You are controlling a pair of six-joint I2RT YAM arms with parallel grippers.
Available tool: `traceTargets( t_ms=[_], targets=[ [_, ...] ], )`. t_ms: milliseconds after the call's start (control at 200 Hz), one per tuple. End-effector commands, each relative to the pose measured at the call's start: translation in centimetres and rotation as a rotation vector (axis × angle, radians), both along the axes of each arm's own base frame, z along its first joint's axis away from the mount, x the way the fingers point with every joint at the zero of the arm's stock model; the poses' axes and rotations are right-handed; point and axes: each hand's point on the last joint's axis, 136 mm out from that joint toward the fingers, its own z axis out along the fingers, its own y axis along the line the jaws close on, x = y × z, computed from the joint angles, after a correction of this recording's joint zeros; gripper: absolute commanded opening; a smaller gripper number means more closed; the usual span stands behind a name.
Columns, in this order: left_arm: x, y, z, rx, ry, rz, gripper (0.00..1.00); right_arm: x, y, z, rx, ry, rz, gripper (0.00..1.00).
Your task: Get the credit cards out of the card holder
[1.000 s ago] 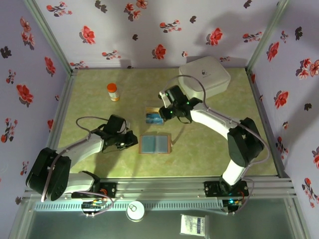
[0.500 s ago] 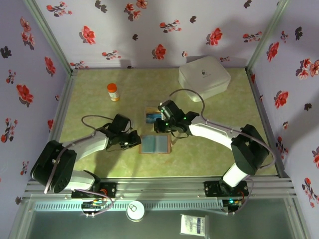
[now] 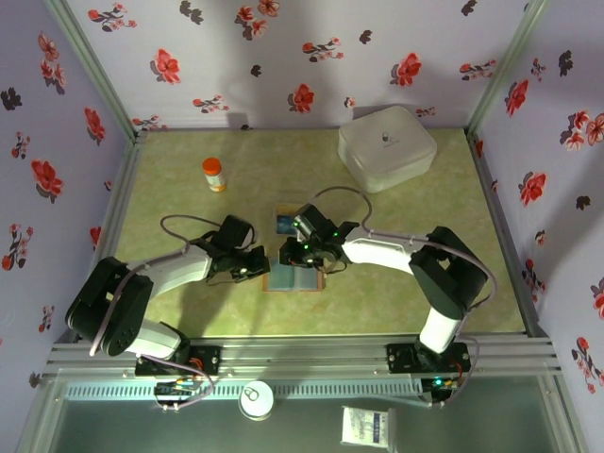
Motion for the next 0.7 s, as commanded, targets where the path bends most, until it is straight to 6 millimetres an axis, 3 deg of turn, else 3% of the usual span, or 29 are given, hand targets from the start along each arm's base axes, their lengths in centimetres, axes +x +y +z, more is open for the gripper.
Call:
traceTargets(
  t_ms=[0, 300, 695],
  targets=[
    [-0.1, 0.5, -0.3, 0.046, -0.005, -0.009, 0.01, -0.9, 0.9, -1.3, 0.011, 0.050, 0.001, 0.25],
    [-0.7, 0.8, -1.5, 0.066, 0.031, -0.016, 0.01, -2.0, 1.0, -3.1, -0.040, 0.090, 0.004, 0.25],
    [-1.1, 1.3, -2.1, 0.086, 0.047, -0.015, 0.01, -2.0, -1.2, -3.6, -0.152, 0.063, -0.024, 0.27]
  ],
)
